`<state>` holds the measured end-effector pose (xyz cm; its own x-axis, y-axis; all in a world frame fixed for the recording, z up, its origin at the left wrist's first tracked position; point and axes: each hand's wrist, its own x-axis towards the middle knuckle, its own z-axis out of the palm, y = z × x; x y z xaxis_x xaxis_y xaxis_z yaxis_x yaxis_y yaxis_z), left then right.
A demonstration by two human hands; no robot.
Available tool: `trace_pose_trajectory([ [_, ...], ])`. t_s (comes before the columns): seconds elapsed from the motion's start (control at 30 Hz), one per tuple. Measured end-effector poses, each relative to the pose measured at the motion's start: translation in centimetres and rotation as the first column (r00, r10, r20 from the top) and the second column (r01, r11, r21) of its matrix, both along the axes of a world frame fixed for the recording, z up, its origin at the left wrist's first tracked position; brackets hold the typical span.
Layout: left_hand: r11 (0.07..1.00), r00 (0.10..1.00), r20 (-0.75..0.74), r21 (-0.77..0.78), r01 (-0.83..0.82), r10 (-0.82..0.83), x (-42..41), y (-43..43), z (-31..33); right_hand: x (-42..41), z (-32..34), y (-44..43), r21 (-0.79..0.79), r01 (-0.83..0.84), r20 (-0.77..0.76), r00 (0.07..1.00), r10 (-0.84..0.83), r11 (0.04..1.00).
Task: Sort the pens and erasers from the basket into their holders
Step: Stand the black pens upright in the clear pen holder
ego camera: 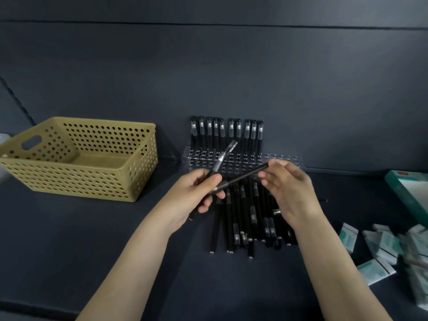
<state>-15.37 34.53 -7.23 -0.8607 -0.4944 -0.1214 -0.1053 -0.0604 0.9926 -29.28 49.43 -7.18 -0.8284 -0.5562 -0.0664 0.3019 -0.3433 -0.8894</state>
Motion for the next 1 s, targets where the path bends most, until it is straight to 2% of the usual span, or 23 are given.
trace_pose_trajectory([
  [0.1,0.992,0.995,-0.005,0.075,-0.099,0.099,-0.8,-0.4,-0.2,-0.9,0.2,0.6,0.067,0.018,-0.016,1.000,-0.017,0.998],
  [0.17,0.986,0.988,0.012,0.069,-0.152,0.151,-1.4,-0.7,-0.3,-1.4,0.3,1.2,0.234,-0.048,-0.150,0.985,0.085,0.971],
  [0.27,0.987,0.986,0.038,-0.020,-0.162,0.163,-2.1,-1.5,-0.4,-2.1,0.5,2.2,0.564,-0.108,-0.322,0.884,0.338,0.819],
  [0.37,0.993,0.995,0.066,-0.098,-0.071,0.078,-2.6,-1.5,-0.4,-1.7,0.8,2.3,0.659,-0.132,-0.353,0.815,0.459,0.741],
  [0.53,0.989,0.995,0.084,-0.136,0.060,-0.048,-3.6,0.0,-0.7,0.0,0.4,0.7,0.616,-0.189,-0.449,0.713,0.538,0.765],
  [0.63,0.995,0.999,0.029,-0.094,0.023,-0.020,-4.2,0.1,-0.8,0.1,0.3,0.4,0.573,-0.205,-0.475,0.706,0.525,0.793],
  [0.77,0.998,0.997,-0.048,-0.022,-0.066,0.065,-5.1,-0.3,-0.1,-1.3,0.9,0.3,0.395,-0.081,-0.587,0.744,0.319,0.915],
  [0.87,0.997,0.995,-0.076,-0.013,-0.070,0.069,-5.7,-0.6,0.4,-2.5,1.9,0.1,0.278,0.023,-0.638,0.752,0.167,0.960],
  [0.93,0.999,0.995,-0.086,0.000,-0.041,0.041,-5.7,-0.8,0.2,-3.2,2.6,-0.4,0.253,0.107,-0.680,0.726,0.098,0.961],
  [1.0,0.999,0.998,-0.060,-0.038,-0.006,0.004,-5.4,-1.0,-0.2,-4.0,3.1,-1.1,0.233,0.269,-0.762,0.648,0.003,0.934],
])
